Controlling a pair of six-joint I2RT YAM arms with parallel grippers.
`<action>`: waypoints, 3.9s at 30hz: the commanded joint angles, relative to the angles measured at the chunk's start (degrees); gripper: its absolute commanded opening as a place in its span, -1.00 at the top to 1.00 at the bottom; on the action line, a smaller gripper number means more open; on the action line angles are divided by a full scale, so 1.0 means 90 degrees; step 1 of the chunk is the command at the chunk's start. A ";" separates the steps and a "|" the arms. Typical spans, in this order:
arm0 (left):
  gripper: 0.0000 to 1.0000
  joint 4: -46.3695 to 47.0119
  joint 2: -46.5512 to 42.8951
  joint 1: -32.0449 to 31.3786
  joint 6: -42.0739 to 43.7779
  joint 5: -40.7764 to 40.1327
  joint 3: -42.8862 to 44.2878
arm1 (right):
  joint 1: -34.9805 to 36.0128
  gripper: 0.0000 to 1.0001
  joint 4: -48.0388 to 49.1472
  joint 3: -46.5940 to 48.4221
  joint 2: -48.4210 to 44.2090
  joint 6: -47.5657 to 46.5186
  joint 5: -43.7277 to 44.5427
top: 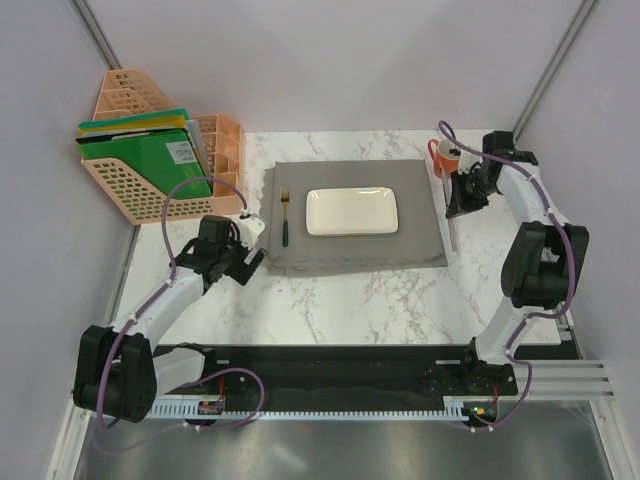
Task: Set the dinner table for one person
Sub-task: Place the knife on the napkin.
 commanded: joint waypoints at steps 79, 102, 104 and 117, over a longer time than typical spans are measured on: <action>-0.99 -0.0007 0.0113 0.0040 -0.0068 -0.0221 0.0044 | 0.1167 0.42 0.1940 -0.0566 0.0975 0.0950 0.0583; -0.99 0.0003 0.0074 0.0040 -0.0078 -0.0240 0.0034 | 0.1723 0.68 0.2018 -0.0987 0.0965 0.0959 0.0475; -0.99 0.0003 0.0084 0.0040 -0.0068 -0.0240 0.0025 | 0.1723 0.68 0.2038 -0.0987 0.0936 0.0940 0.0533; -0.99 -0.0017 0.0055 0.0040 -0.0058 -0.0250 0.0035 | 0.1723 0.69 0.2184 -0.0753 0.1219 0.0969 0.0964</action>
